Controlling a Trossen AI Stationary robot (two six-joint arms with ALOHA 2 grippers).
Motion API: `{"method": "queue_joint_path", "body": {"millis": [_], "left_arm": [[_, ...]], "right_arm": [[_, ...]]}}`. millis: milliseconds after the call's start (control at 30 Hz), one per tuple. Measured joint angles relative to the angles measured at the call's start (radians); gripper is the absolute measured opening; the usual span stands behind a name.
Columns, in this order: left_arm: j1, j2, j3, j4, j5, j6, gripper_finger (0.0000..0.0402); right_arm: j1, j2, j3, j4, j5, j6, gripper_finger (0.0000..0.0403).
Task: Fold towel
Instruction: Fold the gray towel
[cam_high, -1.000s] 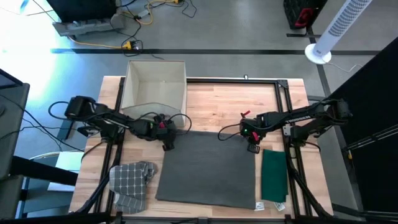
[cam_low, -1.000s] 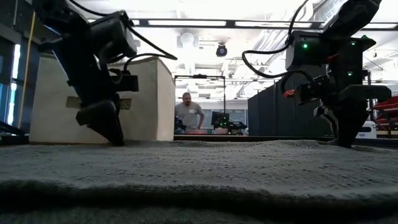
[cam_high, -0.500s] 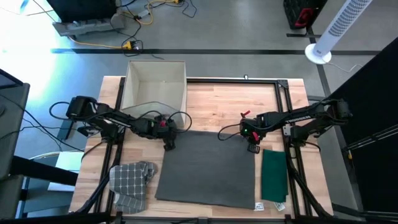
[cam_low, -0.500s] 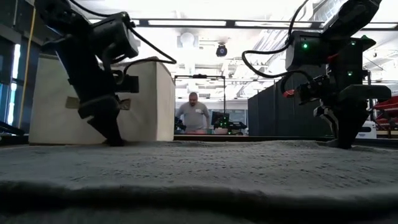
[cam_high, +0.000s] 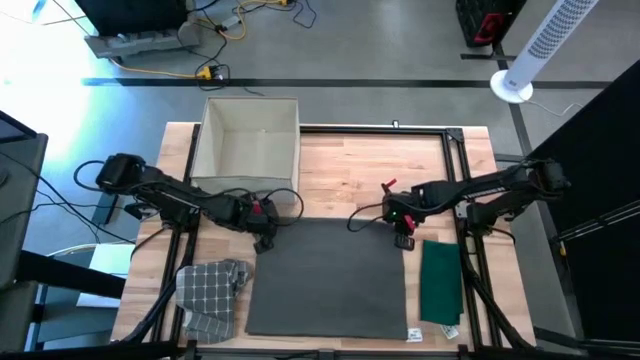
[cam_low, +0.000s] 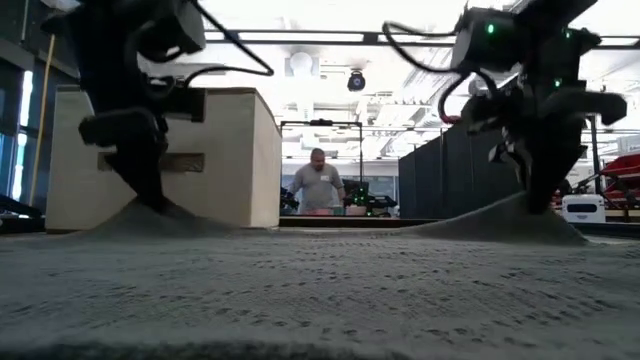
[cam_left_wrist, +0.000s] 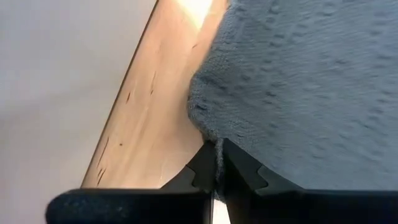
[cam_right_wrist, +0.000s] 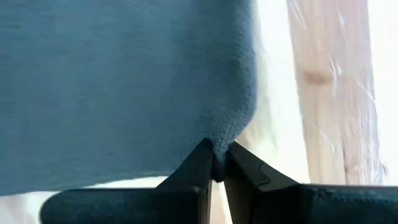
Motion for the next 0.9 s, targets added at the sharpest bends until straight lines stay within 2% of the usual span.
{"method": "queue_joint_path", "body": {"millis": [167,400,600,900], "left_arm": [[-0.025,-0.019,0.058,-0.07,0.079,0.041,0.0005],[-0.087,-0.054,0.101,-0.17,0.254,0.102,0.0005],[-0.157,-0.062,0.104,-0.173,0.353,0.073,0.0005],[-0.254,-0.063,0.104,-0.11,0.448,0.003,0.0005]], "right_arm": [[0.066,0.0,0.056,-0.059,0.001,0.033,0.0011],[0.179,-0.001,0.132,-0.197,0.001,0.099,0.0011],[0.29,-0.001,0.215,-0.207,-0.084,0.155,0.0011],[0.447,-0.001,0.295,-0.163,-0.103,0.301,0.0011]]}}
